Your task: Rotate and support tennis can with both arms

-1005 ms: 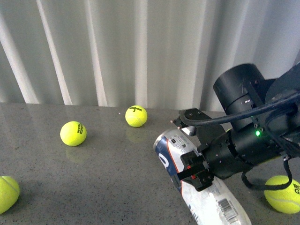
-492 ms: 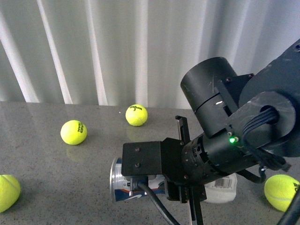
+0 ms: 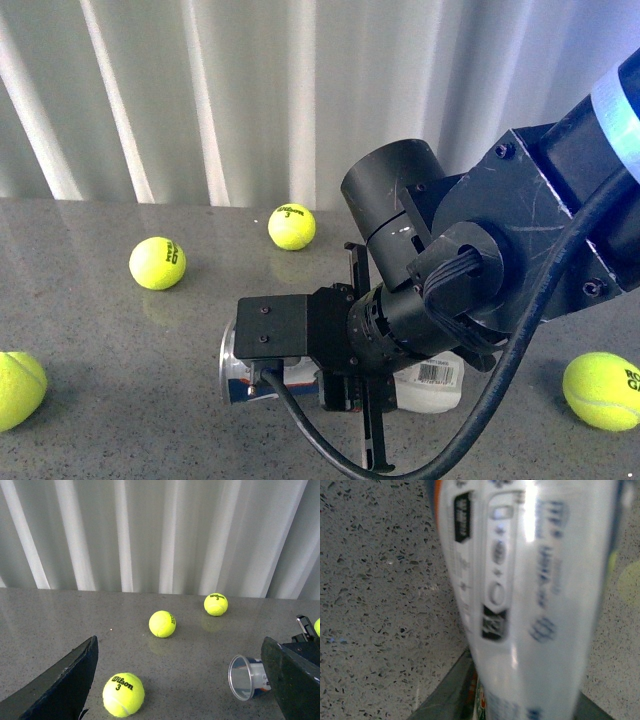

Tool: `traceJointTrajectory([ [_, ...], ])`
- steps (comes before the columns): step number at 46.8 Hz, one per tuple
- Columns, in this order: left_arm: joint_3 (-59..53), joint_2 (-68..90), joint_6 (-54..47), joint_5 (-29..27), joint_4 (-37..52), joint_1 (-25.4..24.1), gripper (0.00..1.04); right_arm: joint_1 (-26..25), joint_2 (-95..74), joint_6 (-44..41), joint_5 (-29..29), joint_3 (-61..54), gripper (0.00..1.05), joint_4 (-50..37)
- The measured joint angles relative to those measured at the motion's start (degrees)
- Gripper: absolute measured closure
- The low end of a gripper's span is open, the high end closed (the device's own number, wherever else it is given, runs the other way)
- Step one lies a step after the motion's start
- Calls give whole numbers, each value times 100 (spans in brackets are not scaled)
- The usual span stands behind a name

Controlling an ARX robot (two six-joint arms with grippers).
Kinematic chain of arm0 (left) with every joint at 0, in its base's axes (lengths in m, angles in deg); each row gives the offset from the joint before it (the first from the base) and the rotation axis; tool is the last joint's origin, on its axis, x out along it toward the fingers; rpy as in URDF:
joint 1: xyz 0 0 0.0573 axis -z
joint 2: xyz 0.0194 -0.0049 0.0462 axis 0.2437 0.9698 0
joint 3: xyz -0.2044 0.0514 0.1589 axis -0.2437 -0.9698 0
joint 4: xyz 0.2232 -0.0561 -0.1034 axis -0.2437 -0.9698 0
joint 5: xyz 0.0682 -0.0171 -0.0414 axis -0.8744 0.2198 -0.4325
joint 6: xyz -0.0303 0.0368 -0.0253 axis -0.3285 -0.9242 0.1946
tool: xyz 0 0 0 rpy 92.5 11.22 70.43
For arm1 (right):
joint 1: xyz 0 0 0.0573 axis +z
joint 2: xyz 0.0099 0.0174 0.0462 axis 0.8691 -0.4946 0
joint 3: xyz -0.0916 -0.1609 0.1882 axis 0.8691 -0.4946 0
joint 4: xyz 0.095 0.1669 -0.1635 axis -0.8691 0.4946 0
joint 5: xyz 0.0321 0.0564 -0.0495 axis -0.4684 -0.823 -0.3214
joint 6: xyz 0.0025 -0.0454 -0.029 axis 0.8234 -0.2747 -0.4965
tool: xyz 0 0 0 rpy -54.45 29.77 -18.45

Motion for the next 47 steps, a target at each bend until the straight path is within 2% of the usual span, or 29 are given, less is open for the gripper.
traceJointTrajectory([
  [17,0,0,0,0,0,0,7,-70,39,420,-238,-186,5,-129],
  [21,0,0,0,0,0,0,7,-94,122,525,-299,-232,8,-129],
  [38,0,0,0,0,0,0,7,-162,699,1082,-627,-448,7,-76],
  [47,0,0,0,0,0,0,7,-192,1220,1987,-1014,-649,7,-140],
])
